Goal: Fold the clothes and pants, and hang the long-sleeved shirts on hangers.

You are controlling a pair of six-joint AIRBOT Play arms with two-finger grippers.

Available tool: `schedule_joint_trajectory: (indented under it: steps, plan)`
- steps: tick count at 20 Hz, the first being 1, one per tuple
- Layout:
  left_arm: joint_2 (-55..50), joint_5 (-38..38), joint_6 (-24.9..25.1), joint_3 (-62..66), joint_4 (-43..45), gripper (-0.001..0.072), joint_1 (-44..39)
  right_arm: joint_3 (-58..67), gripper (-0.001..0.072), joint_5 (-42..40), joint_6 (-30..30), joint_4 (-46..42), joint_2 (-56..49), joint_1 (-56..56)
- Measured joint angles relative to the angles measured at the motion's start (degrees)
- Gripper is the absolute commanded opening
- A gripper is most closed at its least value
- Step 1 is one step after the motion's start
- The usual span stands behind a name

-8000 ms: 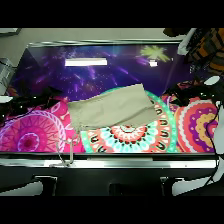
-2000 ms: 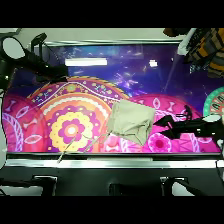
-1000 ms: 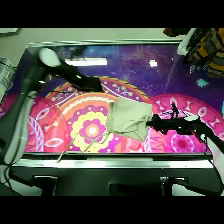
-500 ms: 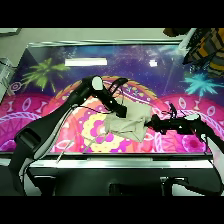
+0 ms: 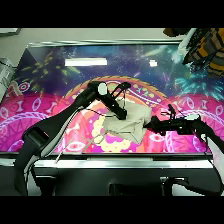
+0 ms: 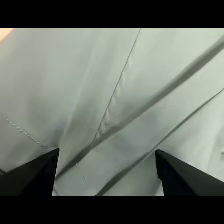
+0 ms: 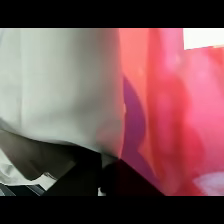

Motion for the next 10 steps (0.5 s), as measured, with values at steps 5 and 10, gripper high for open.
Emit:
schedule_joint_trajectory:
  steps: [5, 10]
  plan:
    - [0.1, -3.8, 1.8, 0.0, -1.4, 0.0024, 0.0, 0.0, 0.0019, -0.2, 0.0, -1.0, 0.0, 0.0]
    - [3.8, -7.3, 2.6, 0.0, -1.0, 0.0022, 0.4, 0.0, 0.0019, -1.8, 1.4, -3.0, 0.0, 0.0]
